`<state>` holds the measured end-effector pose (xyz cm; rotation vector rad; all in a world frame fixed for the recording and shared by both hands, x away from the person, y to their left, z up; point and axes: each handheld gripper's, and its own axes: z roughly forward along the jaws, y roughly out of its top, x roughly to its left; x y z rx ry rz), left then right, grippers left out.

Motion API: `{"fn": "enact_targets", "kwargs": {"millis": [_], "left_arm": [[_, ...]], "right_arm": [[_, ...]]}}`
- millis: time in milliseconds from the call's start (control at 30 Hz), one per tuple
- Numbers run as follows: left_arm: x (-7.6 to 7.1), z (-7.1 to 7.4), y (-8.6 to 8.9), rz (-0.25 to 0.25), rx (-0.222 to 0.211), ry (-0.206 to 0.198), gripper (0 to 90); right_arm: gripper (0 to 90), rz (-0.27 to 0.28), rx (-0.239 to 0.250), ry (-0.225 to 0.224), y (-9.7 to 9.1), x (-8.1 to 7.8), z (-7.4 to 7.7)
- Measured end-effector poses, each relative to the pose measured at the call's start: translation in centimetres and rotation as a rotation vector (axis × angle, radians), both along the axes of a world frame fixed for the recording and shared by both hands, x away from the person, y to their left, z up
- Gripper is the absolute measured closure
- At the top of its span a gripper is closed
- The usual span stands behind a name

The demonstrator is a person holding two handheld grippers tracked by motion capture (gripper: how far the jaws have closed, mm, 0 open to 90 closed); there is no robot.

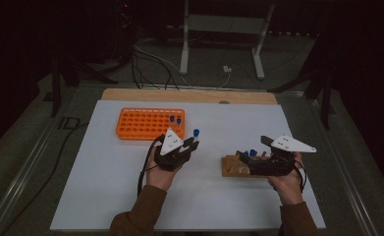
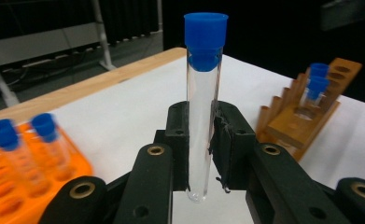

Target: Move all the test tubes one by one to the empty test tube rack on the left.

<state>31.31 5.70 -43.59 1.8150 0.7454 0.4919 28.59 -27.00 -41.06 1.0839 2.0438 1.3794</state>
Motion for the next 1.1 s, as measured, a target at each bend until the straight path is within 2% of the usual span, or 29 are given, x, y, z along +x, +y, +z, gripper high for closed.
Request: {"fn": "enact_targets", "kwargs": {"millis": [433, 633, 1100], "left_arm": [[2.2, 0.3, 3.0, 0.079, 0.02, -0.026, 77.2], [3.2, 0.0, 4.0, 0.118, 0.011, -0.026, 77.2], [5.9, -1.0, 5.8, 0.213, 0.026, -0.01, 77.2]], "right_arm": [[0.2, -0.009, 0.014, -0.01, -0.7, -0.1, 0.3], [0.2, -0.013, 0.019, -0.014, -0.9, -0.2, 0.3], [0.2, -0.016, 0.022, -0.015, -1.0, -0.2, 0.3]]}}
